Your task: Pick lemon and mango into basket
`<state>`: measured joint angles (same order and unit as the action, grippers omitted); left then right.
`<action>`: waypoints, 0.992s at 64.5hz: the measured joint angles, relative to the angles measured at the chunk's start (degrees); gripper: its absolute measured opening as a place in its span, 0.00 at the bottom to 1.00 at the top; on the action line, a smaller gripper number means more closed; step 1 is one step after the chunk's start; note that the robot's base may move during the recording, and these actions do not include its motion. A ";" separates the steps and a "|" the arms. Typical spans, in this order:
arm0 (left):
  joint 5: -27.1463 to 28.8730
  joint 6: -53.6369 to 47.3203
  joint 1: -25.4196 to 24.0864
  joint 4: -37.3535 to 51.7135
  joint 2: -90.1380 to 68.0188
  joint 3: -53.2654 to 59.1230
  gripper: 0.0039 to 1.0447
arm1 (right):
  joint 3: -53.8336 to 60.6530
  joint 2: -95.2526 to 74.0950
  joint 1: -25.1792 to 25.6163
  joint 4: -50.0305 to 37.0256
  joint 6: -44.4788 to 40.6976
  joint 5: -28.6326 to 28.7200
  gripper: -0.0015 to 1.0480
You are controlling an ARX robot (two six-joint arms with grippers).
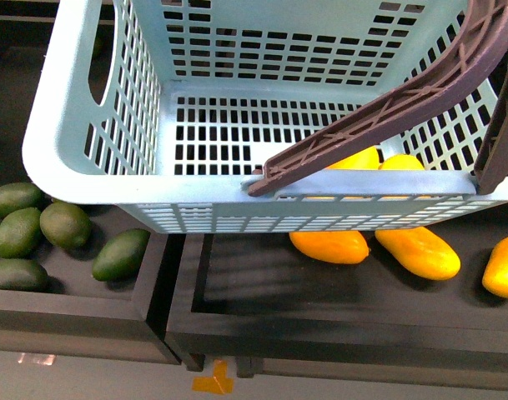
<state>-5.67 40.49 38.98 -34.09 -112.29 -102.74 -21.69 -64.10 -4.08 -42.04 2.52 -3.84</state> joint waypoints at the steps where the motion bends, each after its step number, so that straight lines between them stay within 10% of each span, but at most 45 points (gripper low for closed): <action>1: 0.04 0.00 0.00 0.00 0.00 0.00 0.15 | 0.81 0.63 0.11 -0.13 -0.37 0.15 0.30; 13: 0.37 -0.20 0.02 0.00 0.00 0.00 0.15 | 6.97 6.05 3.69 -0.61 -1.62 3.43 0.02; 64: 0.77 -0.24 -0.02 0.00 0.00 0.00 0.15 | 20.68 29.83 3.98 8.61 -2.19 3.74 0.02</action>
<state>-4.91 40.25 38.96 -34.09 -112.29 -102.74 -1.02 -34.26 -0.10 -33.43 0.34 -0.10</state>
